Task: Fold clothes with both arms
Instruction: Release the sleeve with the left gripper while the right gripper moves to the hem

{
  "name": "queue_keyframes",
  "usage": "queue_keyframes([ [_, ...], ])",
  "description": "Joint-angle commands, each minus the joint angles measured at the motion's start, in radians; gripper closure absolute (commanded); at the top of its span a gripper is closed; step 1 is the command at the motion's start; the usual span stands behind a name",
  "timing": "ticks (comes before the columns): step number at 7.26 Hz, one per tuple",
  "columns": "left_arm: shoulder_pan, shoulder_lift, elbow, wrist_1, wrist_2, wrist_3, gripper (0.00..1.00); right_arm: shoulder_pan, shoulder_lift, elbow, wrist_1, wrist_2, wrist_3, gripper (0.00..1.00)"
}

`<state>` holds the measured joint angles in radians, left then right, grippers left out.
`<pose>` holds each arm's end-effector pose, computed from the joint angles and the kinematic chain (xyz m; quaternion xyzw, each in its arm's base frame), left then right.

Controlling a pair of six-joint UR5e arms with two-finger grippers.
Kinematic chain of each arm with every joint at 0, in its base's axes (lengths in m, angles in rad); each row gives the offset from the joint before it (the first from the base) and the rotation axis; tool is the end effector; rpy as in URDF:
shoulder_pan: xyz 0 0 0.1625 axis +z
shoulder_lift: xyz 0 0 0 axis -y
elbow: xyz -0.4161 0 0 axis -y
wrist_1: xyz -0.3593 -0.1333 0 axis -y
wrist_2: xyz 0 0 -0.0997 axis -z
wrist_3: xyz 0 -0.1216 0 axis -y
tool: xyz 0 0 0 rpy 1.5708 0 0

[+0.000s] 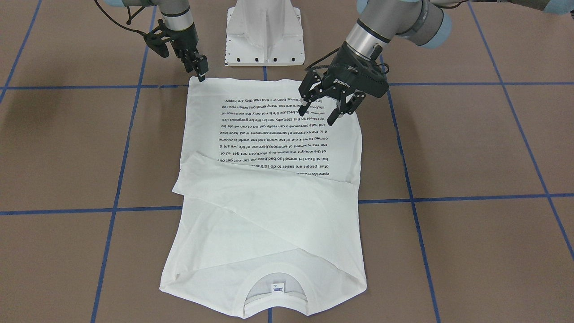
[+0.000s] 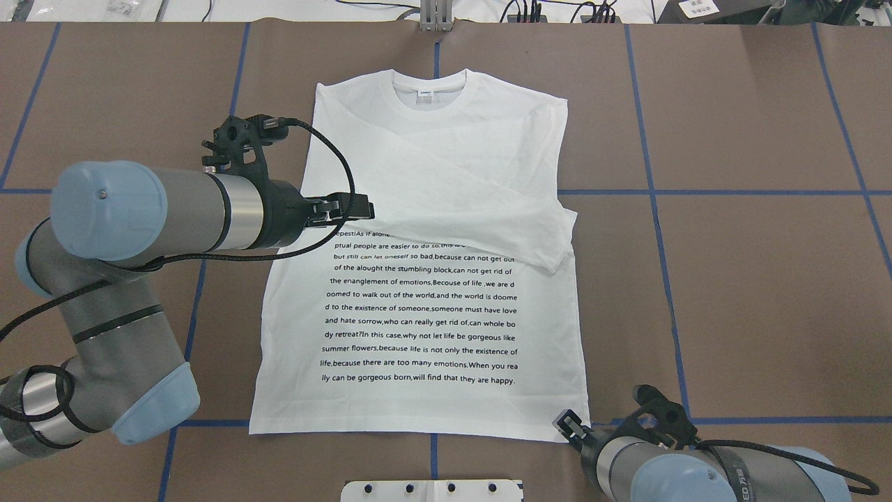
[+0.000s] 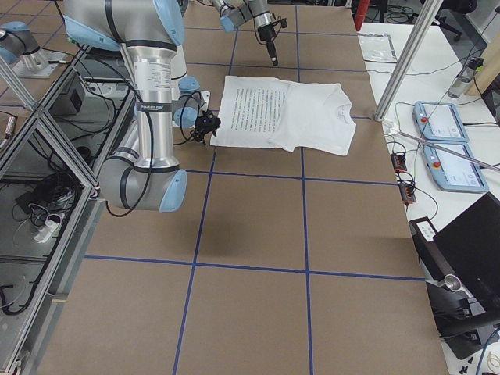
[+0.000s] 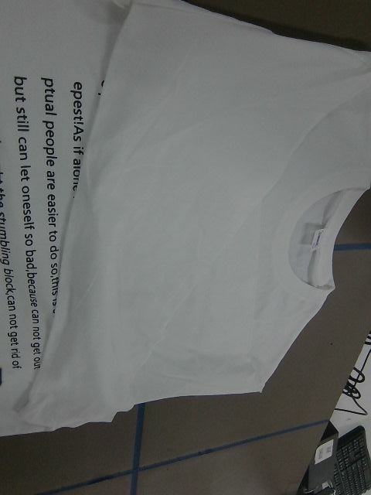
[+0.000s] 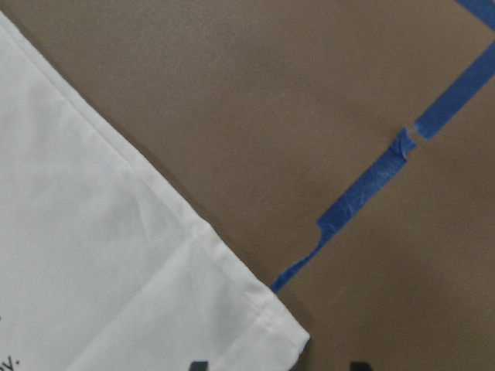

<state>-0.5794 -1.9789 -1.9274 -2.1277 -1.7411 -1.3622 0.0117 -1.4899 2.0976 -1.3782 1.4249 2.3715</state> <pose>0.4112 -0.4037 0.2286 0.1728 0.5905 -0.0937 0.7828 -0.4826 -0.1566 0.3843 -0.0874 -0.3845 0.3890 0.8326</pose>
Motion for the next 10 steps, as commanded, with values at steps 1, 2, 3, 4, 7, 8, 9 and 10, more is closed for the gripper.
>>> queue_keyframes([
  [1,0.0,0.0,-0.001,0.0,0.0,0.0,0.15,0.013,0.002,-0.004,-0.001,0.0,0.0,0.49],
  [2,0.0,0.0,0.001,0.0,0.0,0.0,0.15,0.016,0.002,-0.008,-0.002,-0.003,0.0,0.65],
  [3,0.001,0.012,-0.001,0.0,0.002,0.0,0.15,0.017,0.007,-0.007,-0.002,-0.003,0.0,1.0],
  [4,0.0,0.014,-0.001,0.0,0.002,0.0,0.15,0.017,0.01,-0.01,-0.002,-0.001,0.0,1.0],
  [7,0.001,0.073,-0.019,0.0,-0.003,-0.008,0.15,0.053,0.0,0.033,-0.004,0.005,0.0,1.0],
  [8,0.004,0.148,-0.062,0.0,-0.006,-0.038,0.16,0.06,-0.009,0.05,-0.008,0.014,-0.002,1.0],
  [9,0.022,0.238,-0.124,0.002,-0.006,-0.076,0.15,0.059,-0.032,0.089,-0.008,0.023,0.0,1.0],
  [10,0.045,0.303,-0.174,0.002,-0.008,-0.089,0.15,0.053,-0.074,0.126,-0.008,0.026,0.0,1.0],
])
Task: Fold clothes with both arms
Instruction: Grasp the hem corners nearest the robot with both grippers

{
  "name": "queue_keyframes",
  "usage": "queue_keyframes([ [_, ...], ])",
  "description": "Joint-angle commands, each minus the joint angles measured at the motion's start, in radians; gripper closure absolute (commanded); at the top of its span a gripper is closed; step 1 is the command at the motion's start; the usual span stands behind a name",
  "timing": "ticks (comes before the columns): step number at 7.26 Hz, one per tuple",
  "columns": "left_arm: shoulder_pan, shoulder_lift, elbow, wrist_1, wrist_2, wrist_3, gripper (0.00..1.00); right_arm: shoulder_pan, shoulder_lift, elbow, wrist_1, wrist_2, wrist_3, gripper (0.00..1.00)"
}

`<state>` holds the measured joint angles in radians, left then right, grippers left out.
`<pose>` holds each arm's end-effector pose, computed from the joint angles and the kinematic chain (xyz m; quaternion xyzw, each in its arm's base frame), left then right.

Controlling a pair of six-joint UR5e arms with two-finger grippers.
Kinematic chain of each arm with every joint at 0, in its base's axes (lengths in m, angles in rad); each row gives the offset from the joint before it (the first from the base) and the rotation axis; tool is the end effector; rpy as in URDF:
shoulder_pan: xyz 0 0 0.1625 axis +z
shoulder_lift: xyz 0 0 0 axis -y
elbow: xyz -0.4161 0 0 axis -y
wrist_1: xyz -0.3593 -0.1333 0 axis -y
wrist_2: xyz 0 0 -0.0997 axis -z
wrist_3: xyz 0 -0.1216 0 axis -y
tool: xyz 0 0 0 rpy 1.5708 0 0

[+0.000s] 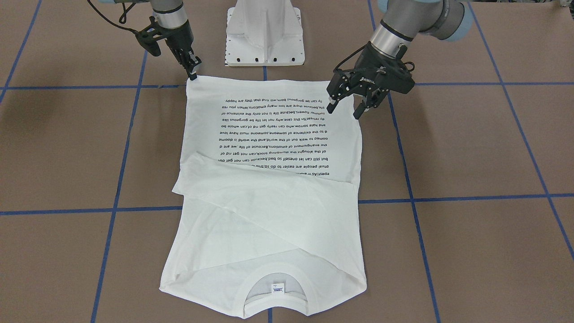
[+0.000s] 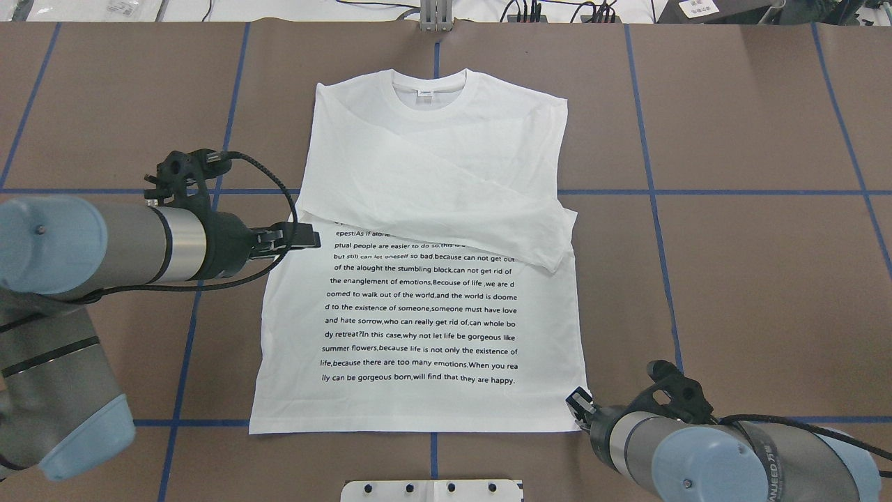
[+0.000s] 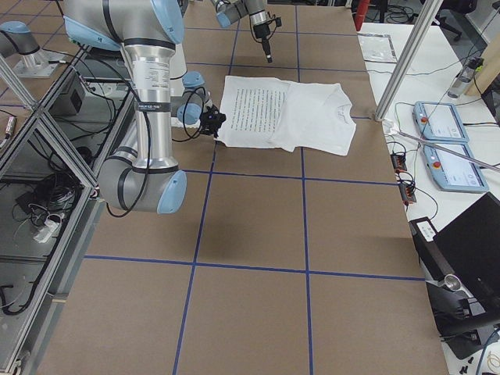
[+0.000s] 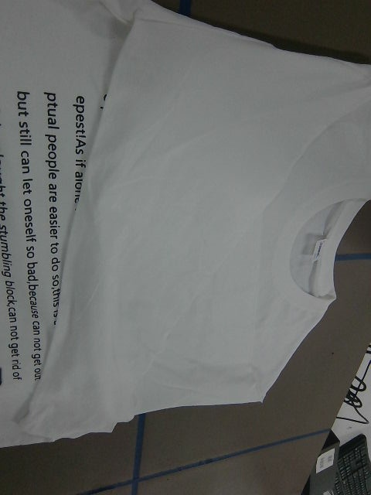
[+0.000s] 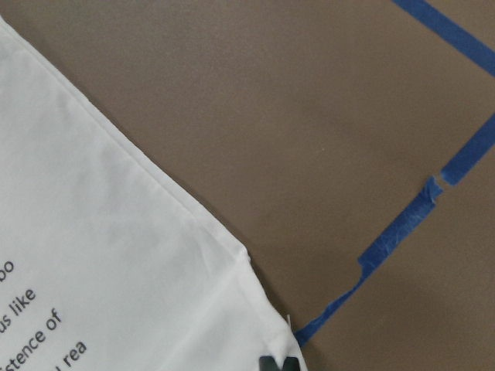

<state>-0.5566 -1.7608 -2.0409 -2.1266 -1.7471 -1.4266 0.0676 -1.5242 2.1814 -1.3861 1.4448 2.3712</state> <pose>0.3733 -0.3641 0.2989 0.1274 0.5592 -0.1182 0.8106 -0.4491 -0.1793 0.3646 -0.0925 -0.4013 0.4064 0.8156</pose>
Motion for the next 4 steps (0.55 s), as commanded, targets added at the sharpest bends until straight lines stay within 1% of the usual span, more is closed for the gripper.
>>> queue_keyframes([
  [1,0.074,0.116,-0.062,0.019,0.003,-0.087,0.15,-0.014,-0.054,0.049,-0.001,0.006,0.0,1.0],
  [2,0.104,0.119,-0.067,0.084,-0.005,-0.101,0.13,-0.023,-0.056,0.061,-0.001,0.006,0.0,1.0],
  [3,0.142,0.115,-0.077,0.138,-0.009,-0.17,0.13,-0.025,-0.06,0.066,-0.002,0.006,0.0,1.0],
  [4,0.158,0.113,-0.084,0.14,-0.008,-0.193,0.14,-0.025,-0.069,0.066,-0.001,0.006,-0.001,1.0],
])
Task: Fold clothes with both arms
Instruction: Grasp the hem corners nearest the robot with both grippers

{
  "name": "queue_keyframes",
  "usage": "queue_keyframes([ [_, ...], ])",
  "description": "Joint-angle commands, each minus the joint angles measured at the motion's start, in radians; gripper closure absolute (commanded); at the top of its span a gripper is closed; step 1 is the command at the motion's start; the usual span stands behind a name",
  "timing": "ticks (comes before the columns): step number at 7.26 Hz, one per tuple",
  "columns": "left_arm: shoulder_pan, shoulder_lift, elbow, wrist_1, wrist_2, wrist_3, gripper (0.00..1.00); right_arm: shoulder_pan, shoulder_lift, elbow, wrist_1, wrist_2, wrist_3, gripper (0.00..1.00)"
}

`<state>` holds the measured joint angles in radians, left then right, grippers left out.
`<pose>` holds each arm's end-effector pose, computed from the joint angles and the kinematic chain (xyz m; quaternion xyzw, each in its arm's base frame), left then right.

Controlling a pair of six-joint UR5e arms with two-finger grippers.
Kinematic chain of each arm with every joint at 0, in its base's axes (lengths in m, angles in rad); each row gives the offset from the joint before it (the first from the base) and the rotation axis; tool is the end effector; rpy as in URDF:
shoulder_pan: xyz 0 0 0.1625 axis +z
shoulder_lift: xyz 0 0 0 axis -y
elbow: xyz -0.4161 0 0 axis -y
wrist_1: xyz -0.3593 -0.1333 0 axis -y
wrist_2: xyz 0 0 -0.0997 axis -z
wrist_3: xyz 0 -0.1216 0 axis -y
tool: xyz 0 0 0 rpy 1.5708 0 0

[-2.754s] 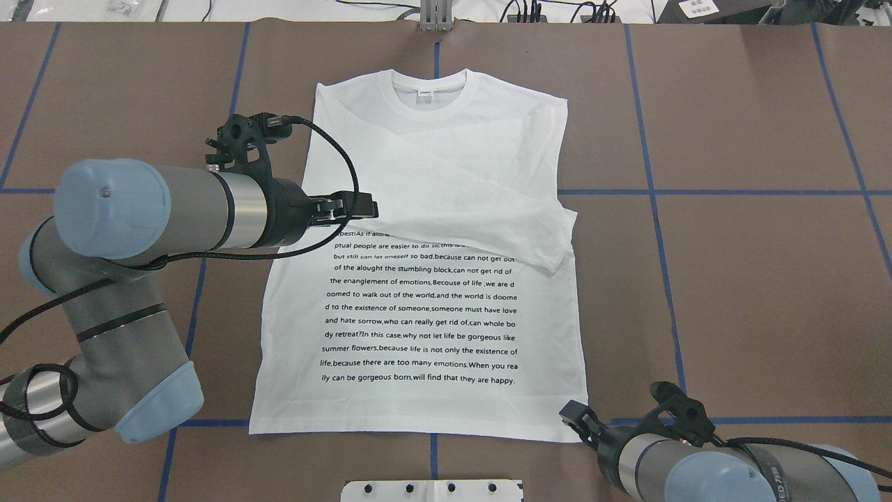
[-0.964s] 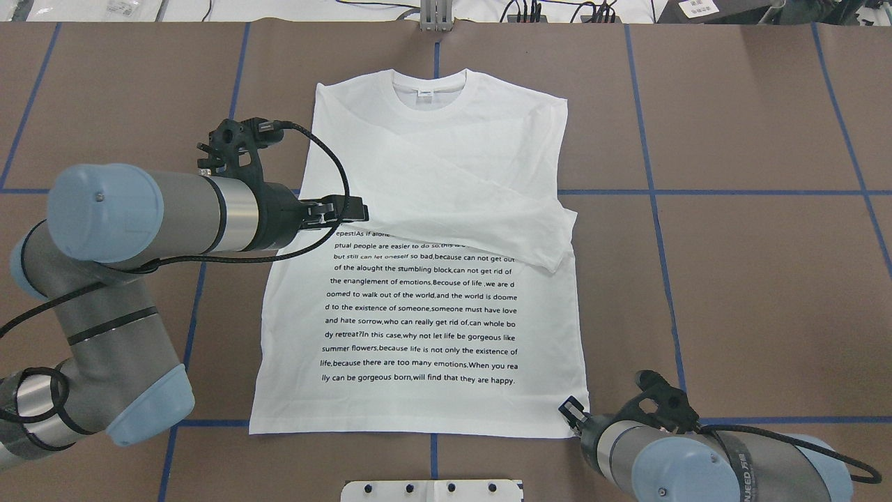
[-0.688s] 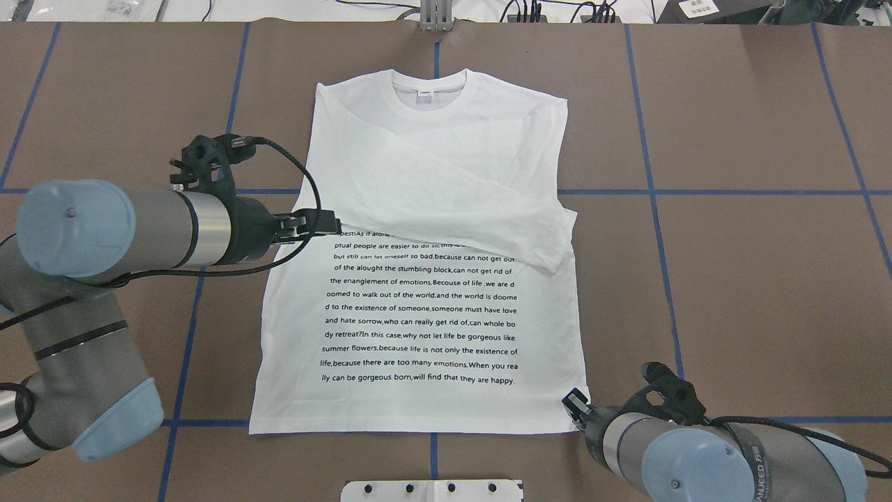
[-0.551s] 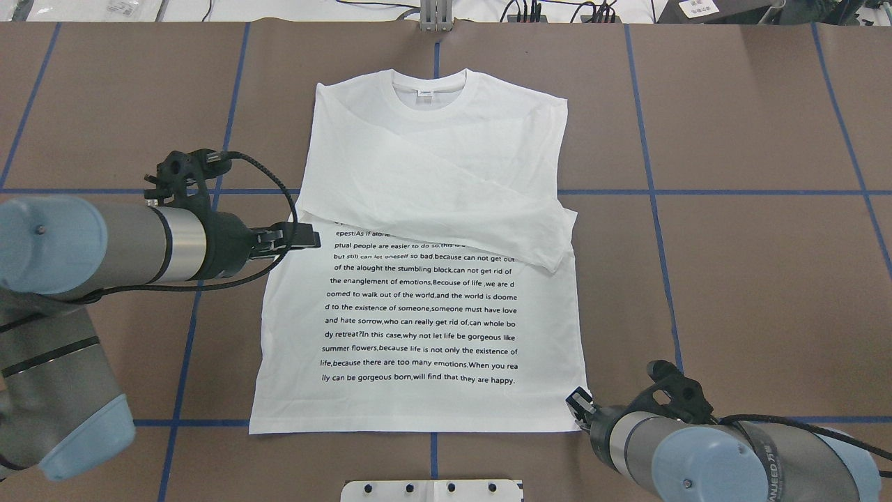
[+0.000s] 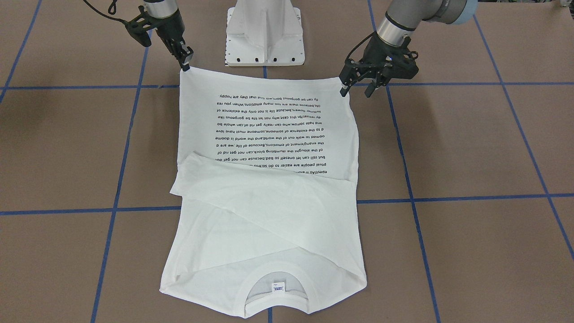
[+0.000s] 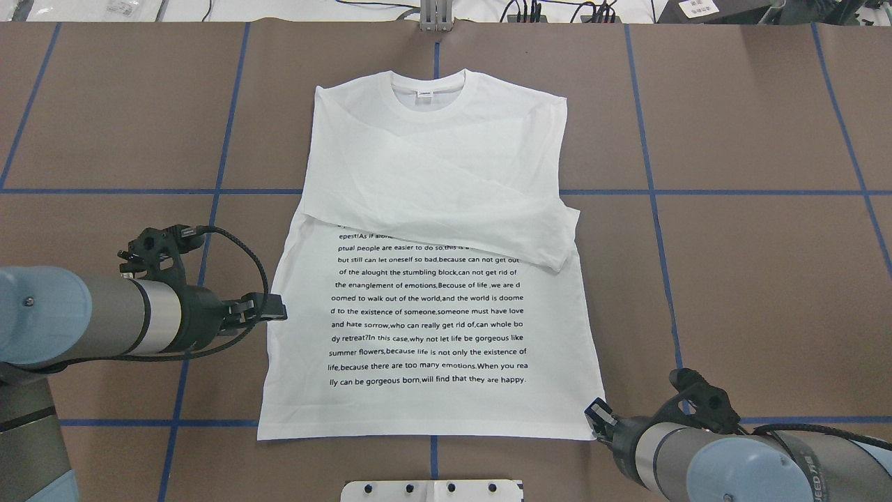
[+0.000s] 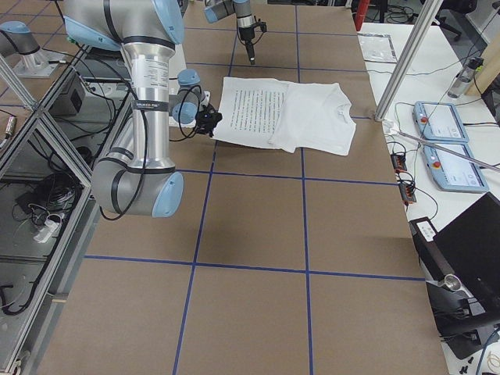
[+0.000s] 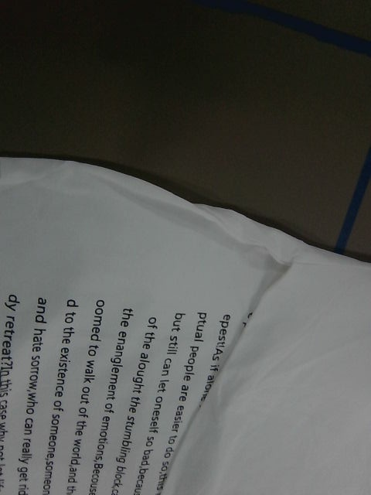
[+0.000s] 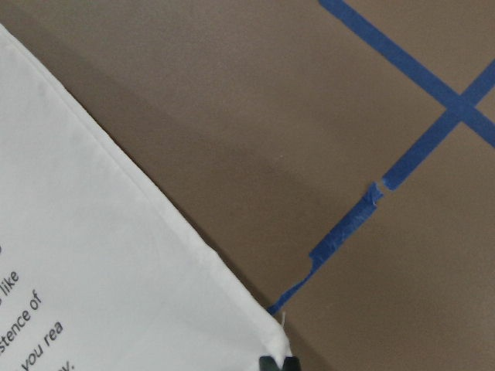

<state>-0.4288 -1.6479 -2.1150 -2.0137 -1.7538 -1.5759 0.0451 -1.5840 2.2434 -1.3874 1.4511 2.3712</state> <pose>0.3877 -0.2995 0.3391 0.0293 0.5105 -0.1394 0.8480 -0.4278 -0.1673 0.3643 -0.0998 -0.3997 0.3960 0.8207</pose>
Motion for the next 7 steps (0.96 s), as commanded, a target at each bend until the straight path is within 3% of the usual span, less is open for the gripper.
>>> queue_keyframes([
  [1,0.03,0.008,-0.031,0.035,-0.003,-0.046,0.14,-0.008,-0.007,0.004,-0.001,-0.001,-0.001,1.0],
  [4,0.094,0.007,-0.034,0.151,-0.001,-0.115,0.14,-0.011,-0.011,0.007,-0.001,-0.001,-0.001,1.0],
  [7,0.156,-0.024,0.027,0.164,-0.001,-0.165,0.17,-0.008,-0.016,0.007,-0.001,-0.001,-0.001,1.0],
])
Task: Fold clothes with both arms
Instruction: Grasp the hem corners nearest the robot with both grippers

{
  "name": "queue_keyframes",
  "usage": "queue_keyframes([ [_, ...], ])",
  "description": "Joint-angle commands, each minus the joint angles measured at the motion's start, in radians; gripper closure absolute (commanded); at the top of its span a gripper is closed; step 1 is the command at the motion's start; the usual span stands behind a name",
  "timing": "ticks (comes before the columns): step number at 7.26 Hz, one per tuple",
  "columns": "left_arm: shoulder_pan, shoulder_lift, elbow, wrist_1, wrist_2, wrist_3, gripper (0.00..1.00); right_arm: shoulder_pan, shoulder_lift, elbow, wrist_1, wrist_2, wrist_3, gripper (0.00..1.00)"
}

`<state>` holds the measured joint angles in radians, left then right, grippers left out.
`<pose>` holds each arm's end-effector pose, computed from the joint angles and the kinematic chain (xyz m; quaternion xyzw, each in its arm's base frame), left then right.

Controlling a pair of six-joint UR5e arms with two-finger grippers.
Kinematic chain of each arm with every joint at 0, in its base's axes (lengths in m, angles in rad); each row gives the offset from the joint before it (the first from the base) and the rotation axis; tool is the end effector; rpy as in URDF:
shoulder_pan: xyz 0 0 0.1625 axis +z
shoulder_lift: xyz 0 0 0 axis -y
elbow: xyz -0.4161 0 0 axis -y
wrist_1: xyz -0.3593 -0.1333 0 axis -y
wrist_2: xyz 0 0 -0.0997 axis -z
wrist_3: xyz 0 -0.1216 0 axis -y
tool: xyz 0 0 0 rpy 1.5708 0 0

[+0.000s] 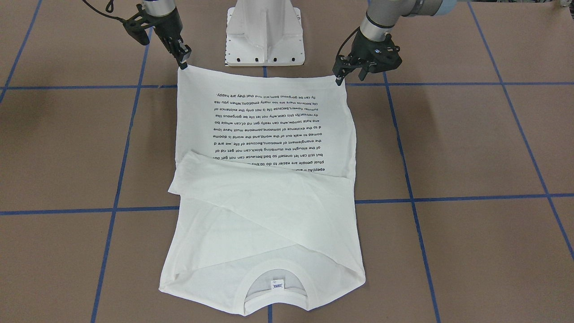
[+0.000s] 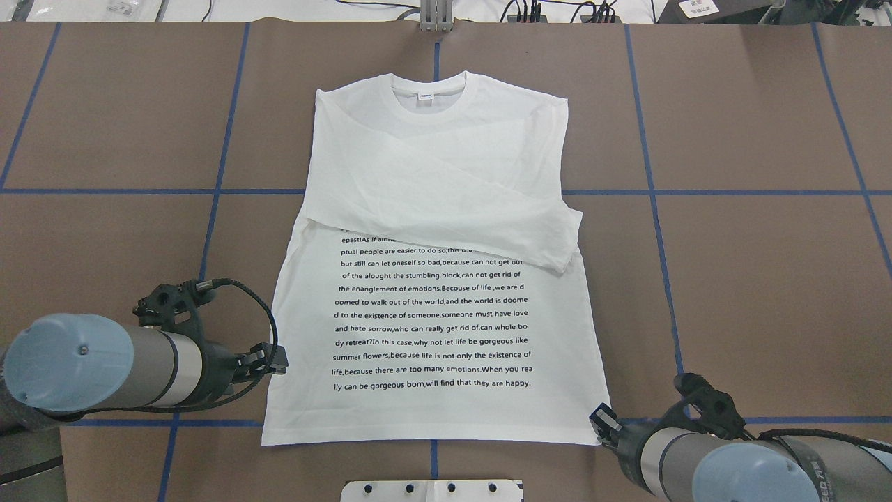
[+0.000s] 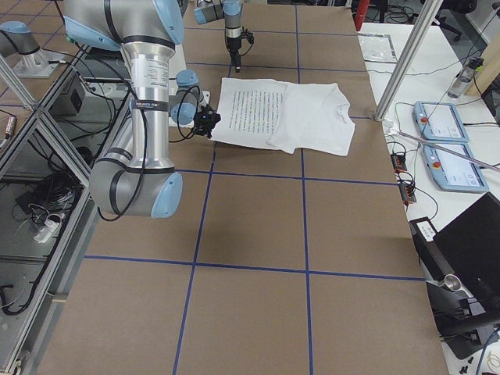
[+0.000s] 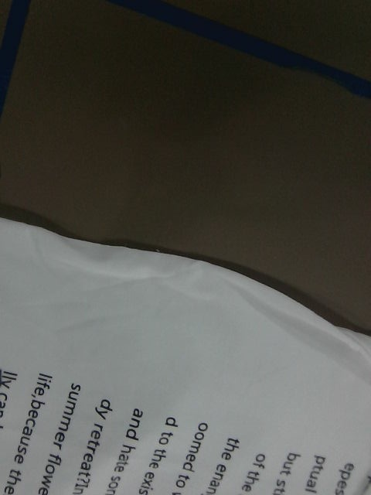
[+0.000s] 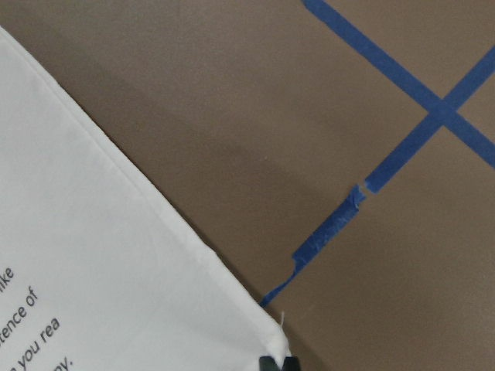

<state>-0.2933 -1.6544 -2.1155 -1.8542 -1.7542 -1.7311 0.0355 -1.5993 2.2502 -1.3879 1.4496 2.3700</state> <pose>0.4283 -0.2454 0.3604 -0.0529 0.4429 -0.1618 0.8803 -0.4248 -0.1632 0.3680 -0.0992 -0.3957 0.3924 0.8244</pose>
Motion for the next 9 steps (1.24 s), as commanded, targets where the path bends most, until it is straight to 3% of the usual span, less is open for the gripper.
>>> queue_keyframes([
  [1,0.049,-0.019,0.034,0.006,-0.001,-0.01,0.17,0.001,-0.001,0.0,0.001,0.0,0.0,1.0],
  [9,0.098,-0.024,0.078,-0.003,-0.036,-0.03,0.33,0.007,0.002,0.006,0.0,-0.002,0.0,1.0],
])
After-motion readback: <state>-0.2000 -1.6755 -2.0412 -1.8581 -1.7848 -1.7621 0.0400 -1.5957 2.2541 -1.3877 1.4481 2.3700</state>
